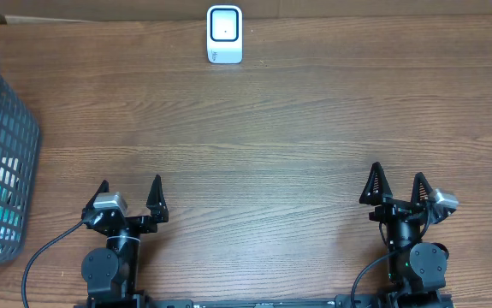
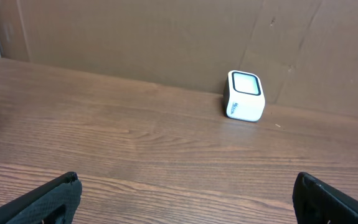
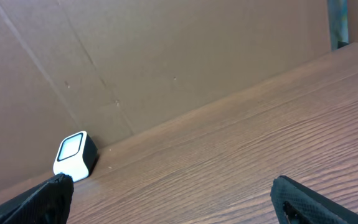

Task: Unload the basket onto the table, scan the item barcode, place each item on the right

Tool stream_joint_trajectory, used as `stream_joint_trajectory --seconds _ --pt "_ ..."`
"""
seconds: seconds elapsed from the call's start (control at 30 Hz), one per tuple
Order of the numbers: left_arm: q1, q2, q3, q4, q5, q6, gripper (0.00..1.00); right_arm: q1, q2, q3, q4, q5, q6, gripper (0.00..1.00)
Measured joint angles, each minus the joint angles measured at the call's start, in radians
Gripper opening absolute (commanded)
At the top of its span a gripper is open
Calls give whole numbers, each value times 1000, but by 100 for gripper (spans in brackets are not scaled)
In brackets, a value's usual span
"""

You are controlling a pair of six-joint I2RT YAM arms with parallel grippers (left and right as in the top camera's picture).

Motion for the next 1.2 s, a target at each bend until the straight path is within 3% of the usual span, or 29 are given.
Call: stream_joint_trajectory --seconds 1.2 --pt "0 0 0 1 21 -22 100 0 0 0 0 0 0 100"
